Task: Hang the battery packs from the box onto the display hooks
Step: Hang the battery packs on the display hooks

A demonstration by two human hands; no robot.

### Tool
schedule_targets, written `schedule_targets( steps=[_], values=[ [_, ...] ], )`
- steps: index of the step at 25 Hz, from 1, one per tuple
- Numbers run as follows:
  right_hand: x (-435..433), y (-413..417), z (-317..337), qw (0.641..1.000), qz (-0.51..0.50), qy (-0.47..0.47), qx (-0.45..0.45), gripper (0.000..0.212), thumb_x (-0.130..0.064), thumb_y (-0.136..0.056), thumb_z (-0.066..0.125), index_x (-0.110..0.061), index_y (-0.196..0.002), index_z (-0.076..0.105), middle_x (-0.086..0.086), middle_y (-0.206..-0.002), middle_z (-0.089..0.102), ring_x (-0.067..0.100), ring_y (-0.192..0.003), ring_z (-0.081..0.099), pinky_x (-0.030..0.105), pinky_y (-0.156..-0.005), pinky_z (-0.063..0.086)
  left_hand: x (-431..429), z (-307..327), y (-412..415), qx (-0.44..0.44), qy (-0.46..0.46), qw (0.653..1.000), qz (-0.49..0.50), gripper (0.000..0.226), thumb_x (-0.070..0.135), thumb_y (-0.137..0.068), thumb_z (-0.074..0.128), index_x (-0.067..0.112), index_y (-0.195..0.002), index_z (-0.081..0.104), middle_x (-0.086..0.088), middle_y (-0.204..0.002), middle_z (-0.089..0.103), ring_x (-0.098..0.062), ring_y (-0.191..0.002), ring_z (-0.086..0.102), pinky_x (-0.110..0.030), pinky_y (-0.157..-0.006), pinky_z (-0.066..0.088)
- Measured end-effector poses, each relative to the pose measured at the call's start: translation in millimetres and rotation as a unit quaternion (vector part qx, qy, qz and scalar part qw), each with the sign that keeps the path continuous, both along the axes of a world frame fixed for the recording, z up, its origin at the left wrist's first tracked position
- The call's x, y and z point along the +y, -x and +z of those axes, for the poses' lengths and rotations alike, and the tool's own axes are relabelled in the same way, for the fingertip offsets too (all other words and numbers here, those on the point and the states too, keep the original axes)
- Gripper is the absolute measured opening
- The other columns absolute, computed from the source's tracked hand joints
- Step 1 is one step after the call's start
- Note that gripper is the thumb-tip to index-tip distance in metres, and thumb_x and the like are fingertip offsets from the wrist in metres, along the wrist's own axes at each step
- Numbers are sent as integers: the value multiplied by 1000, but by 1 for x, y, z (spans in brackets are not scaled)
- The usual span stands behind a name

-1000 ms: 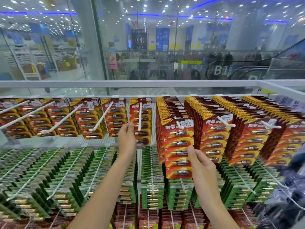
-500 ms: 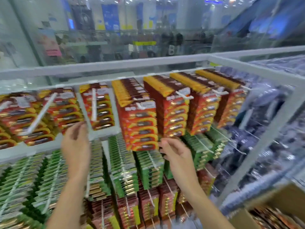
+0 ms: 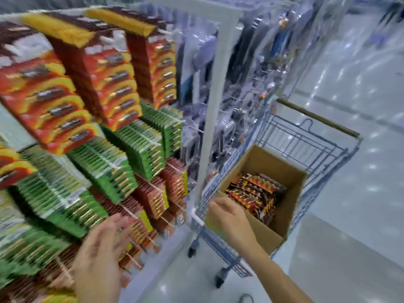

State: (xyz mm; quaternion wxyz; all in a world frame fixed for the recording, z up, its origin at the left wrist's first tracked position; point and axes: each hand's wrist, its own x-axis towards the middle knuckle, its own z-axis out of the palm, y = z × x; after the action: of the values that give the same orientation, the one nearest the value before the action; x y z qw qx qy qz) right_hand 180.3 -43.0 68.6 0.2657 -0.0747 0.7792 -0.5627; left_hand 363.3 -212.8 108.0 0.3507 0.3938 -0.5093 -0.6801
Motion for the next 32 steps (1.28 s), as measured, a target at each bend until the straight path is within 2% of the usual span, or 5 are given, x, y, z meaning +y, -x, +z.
schedule_targets(
  steps=[5,12,19,26,32],
  values=[
    [98,83,-40,993,-104,-51,-34,11,-29,-100,64,-22,-105,72,-8,-102,72,10,-98,66,11,-73,46,58,-62,125,-99,-44,988,-106,25,18,-106,54,25,-97,76,-2,-98,80,-30,-95,71,-41,-87,57],
    [198,215,-103,980,-121,-97,-124,14,-34,-99,66,-22,-104,70,0,-104,72,22,-104,68,38,-92,52,164,-154,317,-224,-61,955,-186,14,16,-105,58,16,-101,72,1,-94,77,-22,-91,71,-46,-90,56],
    [221,271,-132,975,-75,-115,-172,12,-40,-98,66,-30,-104,69,-6,-106,72,15,-103,68,40,-97,54,187,-275,460,-498,-38,835,-232,35,25,-100,58,5,-126,69,-19,-134,66,-38,-122,60,-40,-102,48],
    [224,286,-145,966,-67,-123,-216,14,-41,-95,69,-33,-106,71,-10,-109,72,12,-107,65,37,-101,53,200,-324,498,-555,-115,803,-184,81,25,-87,84,2,-151,41,-19,-157,43,-38,-144,44,-47,-113,42],
    [224,300,-144,962,-42,-153,-221,10,-38,-98,64,-35,-107,69,-12,-109,70,9,-107,64,37,-102,52,191,-316,474,-496,-209,835,-117,52,8,-81,84,9,-130,64,-13,-127,69,-36,-113,67,-51,-100,56]
  ],
)
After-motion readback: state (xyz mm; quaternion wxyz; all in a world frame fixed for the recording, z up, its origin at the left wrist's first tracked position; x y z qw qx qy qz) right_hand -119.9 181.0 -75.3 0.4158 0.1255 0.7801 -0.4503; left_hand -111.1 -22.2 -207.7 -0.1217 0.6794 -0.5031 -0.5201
